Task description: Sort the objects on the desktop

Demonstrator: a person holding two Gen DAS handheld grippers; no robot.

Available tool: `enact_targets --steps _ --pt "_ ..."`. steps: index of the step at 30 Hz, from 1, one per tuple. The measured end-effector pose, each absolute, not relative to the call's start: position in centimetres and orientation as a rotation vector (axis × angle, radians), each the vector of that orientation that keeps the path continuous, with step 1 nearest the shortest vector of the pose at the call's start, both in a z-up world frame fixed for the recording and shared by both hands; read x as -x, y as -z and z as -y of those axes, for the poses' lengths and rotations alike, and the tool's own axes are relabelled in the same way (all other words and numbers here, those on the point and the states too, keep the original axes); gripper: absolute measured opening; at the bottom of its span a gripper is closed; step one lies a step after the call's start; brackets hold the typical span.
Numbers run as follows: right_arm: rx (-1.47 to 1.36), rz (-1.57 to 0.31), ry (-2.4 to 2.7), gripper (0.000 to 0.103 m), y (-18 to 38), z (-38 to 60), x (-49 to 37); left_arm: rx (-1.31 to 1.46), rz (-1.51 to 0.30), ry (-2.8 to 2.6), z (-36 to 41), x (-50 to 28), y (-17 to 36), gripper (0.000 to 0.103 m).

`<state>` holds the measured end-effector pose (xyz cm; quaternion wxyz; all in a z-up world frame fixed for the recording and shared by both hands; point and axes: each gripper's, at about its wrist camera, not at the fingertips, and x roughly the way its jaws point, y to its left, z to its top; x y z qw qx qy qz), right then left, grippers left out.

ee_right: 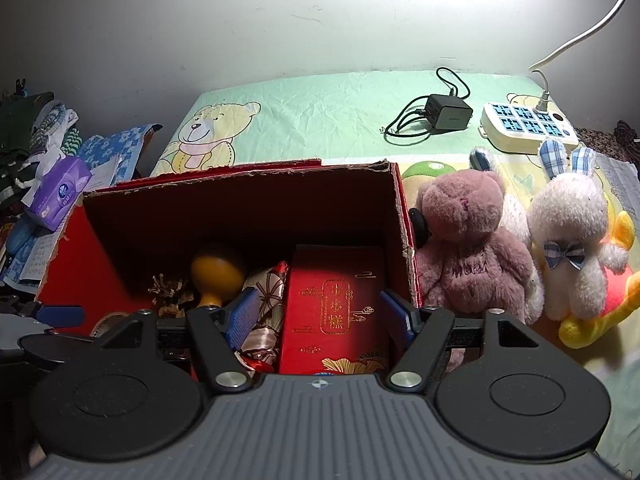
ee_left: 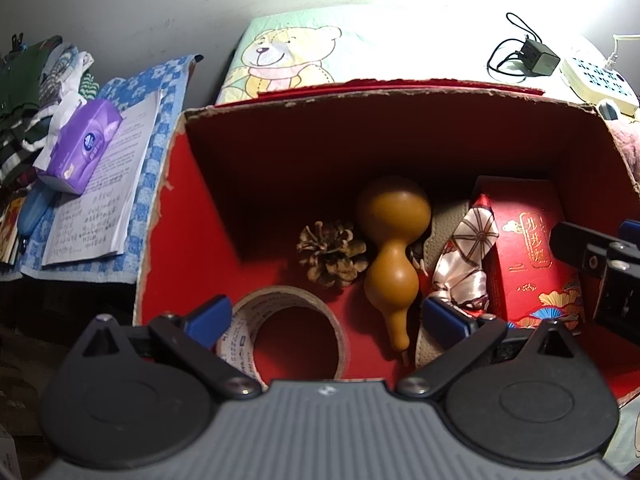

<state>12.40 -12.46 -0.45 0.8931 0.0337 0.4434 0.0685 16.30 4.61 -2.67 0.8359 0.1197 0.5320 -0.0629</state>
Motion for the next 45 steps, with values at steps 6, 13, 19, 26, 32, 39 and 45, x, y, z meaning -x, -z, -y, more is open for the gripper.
enact_targets --steps 6,13,19,26,32,39,45 --pt "-0.068 -0.926 -0.143 0.071 0.56 12.46 -12.47 -0.24 -1.14 0.133 -4.71 -16.39 2.91 0.102" --pt "-0.067 -0.926 -0.144 0.072 0.6 12.44 -12.54 -0.223 -1.145 0.119 -5.07 -16.57 2.95 0.102" --pt "-0.063 -0.926 -0.144 0.072 0.61 12.3 -12.56 -0.217 -1.134 0.119 -5.14 -16.5 2.79 0.102" --pt "-0.062 -0.927 -0.143 0.072 0.61 12.24 -12.66 -0.212 -1.133 0.123 -5.15 -16.46 2.73 0.101" --pt "-0.064 -0.927 -0.144 0.072 0.61 12.26 -12.68 -0.208 -1.127 0.123 -5.2 -16.37 2.58 0.101" --pt "-0.06 -0.925 -0.145 0.072 0.56 12.19 -12.6 -0.196 -1.122 0.119 -5.41 -16.26 2.36 0.101" --pt "-0.052 -0.919 -0.158 0.072 0.37 12.03 -12.27 -0.196 -1.107 0.114 -5.5 -15.8 2.06 0.101"
